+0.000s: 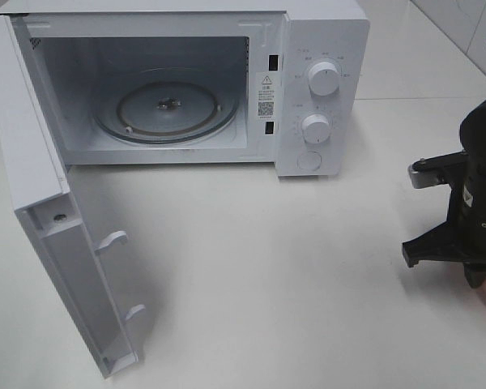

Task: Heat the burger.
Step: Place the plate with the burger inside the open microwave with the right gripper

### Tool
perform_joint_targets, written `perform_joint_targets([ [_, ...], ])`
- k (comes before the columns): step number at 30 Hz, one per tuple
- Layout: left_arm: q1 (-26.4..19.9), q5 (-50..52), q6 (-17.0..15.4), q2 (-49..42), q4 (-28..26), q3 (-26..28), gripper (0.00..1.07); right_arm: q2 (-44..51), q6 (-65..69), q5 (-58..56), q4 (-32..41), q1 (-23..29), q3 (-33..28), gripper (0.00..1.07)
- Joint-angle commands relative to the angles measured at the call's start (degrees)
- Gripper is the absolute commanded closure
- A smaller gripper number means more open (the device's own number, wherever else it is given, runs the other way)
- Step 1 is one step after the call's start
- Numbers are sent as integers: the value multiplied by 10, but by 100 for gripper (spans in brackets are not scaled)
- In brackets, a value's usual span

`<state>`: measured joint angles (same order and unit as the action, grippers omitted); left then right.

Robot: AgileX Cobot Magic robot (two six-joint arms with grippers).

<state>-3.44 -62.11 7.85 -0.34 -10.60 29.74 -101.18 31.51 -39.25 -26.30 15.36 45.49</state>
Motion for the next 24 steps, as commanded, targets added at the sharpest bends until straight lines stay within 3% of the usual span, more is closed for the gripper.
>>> perform_joint_targets([
  [1,0,8,-5,-9,-1,-2,7,12,9,-27,-21,3,-9,107],
  [24,0,8,-5,-9,-1,-2,7,59,56,-112,-84,119,-35,107],
])
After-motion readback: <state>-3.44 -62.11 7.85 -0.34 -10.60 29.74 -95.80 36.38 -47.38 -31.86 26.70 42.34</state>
